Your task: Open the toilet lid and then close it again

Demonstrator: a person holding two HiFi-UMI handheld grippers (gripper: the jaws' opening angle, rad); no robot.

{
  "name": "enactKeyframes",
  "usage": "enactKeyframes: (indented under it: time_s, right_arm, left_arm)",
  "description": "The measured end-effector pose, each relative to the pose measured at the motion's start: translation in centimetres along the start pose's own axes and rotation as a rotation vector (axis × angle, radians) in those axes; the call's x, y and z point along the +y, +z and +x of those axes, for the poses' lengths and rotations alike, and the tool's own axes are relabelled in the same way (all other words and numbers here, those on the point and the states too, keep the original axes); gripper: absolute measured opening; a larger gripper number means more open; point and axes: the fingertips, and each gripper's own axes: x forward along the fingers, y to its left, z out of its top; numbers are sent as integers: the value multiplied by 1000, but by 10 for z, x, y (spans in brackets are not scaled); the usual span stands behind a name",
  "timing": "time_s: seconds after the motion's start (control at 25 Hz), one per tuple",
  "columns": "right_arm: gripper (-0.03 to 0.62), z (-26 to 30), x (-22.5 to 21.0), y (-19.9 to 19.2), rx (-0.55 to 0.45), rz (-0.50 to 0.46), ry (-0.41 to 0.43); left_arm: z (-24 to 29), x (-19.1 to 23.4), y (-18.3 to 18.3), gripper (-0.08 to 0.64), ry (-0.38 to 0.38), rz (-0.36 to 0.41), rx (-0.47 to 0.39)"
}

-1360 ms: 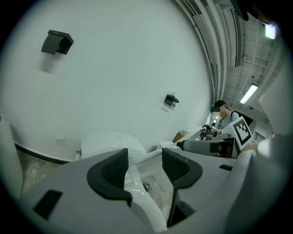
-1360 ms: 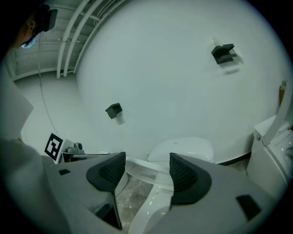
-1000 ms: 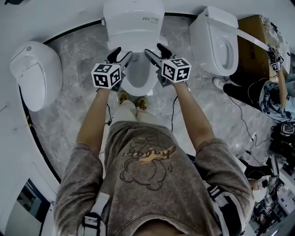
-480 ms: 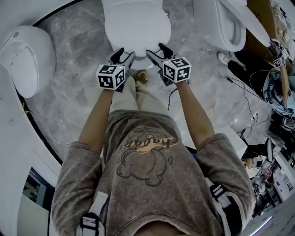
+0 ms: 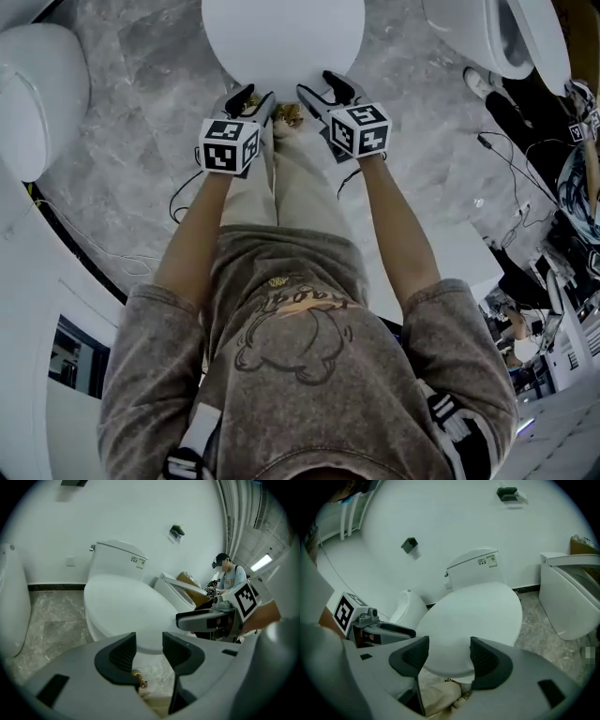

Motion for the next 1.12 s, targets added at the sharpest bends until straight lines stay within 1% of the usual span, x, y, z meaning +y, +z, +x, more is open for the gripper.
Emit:
enactKeyframes:
  time_s: [0.16,0.28,0.4,0.6,0.68,0.8,0.88,0.92,1.0,1.12]
  right_arm:
    - [293,23,-15,-32,21,42,-21]
    - [278,43,-26,-54,30,82,-45]
    - [275,56,-35,-70,45,82,-59]
    - [274,77,-49,-86,76,78,-83]
    - [197,77,-55,-87,69,75,-105]
    - [193,74,-56,-86,83,67,-99]
    - [193,67,-52,-83,117,60,-92]
    - [193,61,-48,-77,124,59,-91]
    - [193,46,-39,-55,111,45,-96]
    - [193,14,-24,-6,56,-10,-105]
  left_arm:
    - [26,14,-32,181,4,-41,50]
    - [44,27,-56,183,3,-64,94]
    - [60,35,-71,183,6,-60,124]
    - [81,50,-87,183,26,-47,148]
    - [82,53,-88,143,31,-36,149]
    - [80,49,-88,147,-5,-43,174]
    - [75,42,-81,164,-27,-49,199]
    - [69,39,-71,170,-32,-48,194]
    - [53,35,-39,170,-33,-39,155]
    - [20,26,28,170,-25,-7,60]
